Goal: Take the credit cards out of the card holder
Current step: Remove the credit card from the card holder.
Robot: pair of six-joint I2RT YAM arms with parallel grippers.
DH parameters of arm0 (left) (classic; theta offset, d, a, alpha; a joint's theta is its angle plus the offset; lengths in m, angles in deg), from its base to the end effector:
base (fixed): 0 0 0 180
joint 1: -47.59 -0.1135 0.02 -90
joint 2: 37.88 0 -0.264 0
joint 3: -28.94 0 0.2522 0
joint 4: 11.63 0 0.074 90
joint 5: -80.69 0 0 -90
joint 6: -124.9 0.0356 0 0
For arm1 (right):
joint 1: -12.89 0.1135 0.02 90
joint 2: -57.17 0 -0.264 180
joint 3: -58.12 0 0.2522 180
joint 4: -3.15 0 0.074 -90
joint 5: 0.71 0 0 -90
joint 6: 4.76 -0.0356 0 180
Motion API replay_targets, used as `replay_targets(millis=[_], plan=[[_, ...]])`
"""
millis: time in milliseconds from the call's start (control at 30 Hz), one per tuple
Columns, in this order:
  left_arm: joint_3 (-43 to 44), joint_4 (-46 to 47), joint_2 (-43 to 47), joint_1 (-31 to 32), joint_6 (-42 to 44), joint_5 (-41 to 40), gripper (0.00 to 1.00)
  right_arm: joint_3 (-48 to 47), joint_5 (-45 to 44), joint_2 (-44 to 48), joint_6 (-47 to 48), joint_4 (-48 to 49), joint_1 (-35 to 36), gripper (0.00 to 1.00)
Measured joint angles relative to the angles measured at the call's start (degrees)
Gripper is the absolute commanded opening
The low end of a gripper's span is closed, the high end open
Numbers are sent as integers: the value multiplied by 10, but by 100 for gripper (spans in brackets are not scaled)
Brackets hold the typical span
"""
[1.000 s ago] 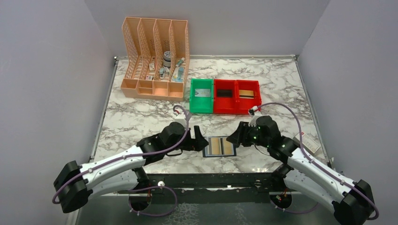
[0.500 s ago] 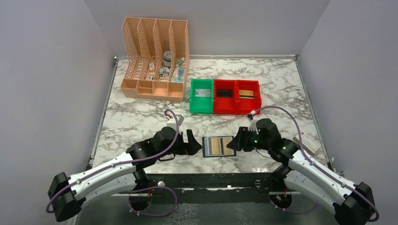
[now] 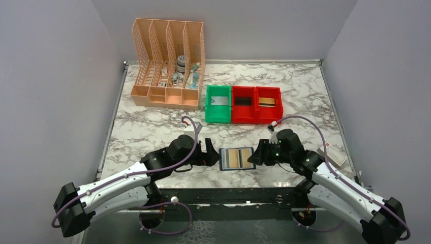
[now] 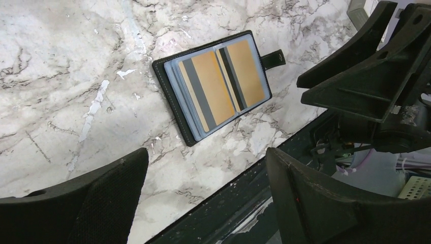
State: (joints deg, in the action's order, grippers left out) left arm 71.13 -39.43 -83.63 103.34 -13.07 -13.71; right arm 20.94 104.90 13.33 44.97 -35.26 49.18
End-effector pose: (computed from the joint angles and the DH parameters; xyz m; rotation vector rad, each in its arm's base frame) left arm 0.1041 -0.1481 0.2300 0.1056 2.2785 -0.9532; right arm 0.1205 0.1004 0.1904 -0.0555 2.5364 0.9214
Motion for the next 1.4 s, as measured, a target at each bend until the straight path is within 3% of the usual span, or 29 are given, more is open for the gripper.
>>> replay_targets(millis=[200,367,667,767,1067,1400], plan=[[7,25,-28,0,0,3,85,0,1,-10,1,16,0,45],[11,63,-58,0,0,9,83,0,6,-64,6,36,0,37],[52,149,-176,0,-12,14,74,-18,15,-151,0,98,0,33],[51,191,-206,0,-21,17,68,-29,-3,-179,-9,123,0,25],[87,285,-342,0,-22,80,57,-68,-102,-262,-30,116,0,24],[102,315,-418,0,-28,134,45,-61,-119,-277,-34,108,0,23]])
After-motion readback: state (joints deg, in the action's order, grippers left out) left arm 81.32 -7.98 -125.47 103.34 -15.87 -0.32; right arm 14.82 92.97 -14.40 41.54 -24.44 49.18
